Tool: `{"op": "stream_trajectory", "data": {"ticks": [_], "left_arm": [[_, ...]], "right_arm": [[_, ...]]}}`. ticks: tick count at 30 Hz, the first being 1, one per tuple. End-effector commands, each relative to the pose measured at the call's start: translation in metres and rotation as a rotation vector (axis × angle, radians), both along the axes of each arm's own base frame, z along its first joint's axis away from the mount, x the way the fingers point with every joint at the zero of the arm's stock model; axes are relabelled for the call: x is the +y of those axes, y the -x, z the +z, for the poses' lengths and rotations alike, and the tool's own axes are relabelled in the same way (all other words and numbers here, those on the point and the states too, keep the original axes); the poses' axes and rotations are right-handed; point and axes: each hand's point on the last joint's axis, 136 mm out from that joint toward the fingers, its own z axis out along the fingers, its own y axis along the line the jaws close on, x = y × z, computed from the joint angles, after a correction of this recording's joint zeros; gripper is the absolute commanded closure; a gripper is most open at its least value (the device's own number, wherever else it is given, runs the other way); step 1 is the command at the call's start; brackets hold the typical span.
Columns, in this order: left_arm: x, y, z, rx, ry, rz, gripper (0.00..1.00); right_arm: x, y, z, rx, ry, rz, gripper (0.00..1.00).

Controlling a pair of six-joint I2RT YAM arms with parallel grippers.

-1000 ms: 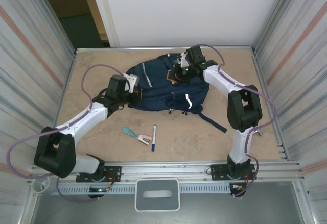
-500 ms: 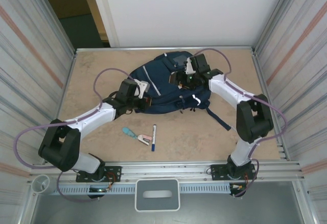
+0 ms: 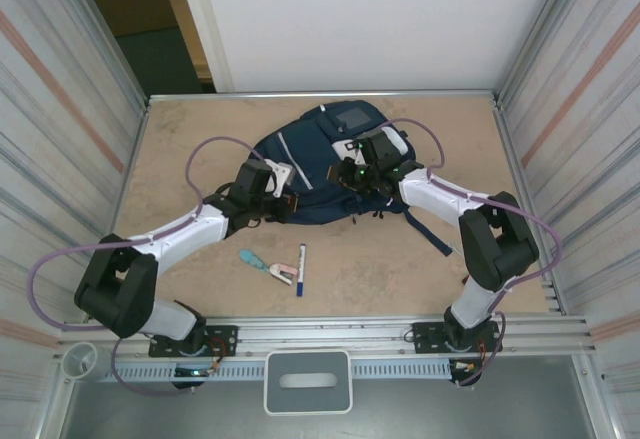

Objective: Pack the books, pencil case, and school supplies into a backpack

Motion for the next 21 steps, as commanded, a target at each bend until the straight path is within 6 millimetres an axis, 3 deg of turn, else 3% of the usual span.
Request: {"op": "stream_trajectory", "data": {"ticks": [1, 3, 12, 16, 21], "left_arm": [[0.006, 0.004, 0.008, -0.04, -0.045, 0.0, 1.0], [0.017, 0.0, 0.006, -0.052, -0.103, 0.036, 1.0], [0.064, -0.024, 0.008, -0.123, -0.327, 0.197, 1.0], [0.072, -0.029, 0.01, -0.125, -0.346, 0.216, 1.0], [0.068, -0.026, 0.008, -0.093, -0.334, 0.183, 1.0]], "right_arm": [[0.014, -0.01, 0.017, -0.06, -0.048, 0.019, 0.93], [0.01, -0.005, 0.014, -0.056, -0.033, 0.041, 1.0], [-0.009, 0.017, 0.024, -0.041, 0.003, 0.261, 1.0], [-0.019, 0.016, 0.031, -0.032, -0.031, 0.301, 1.0], [-0.012, 0.014, 0.038, -0.025, -0.033, 0.407, 1.0]]}}
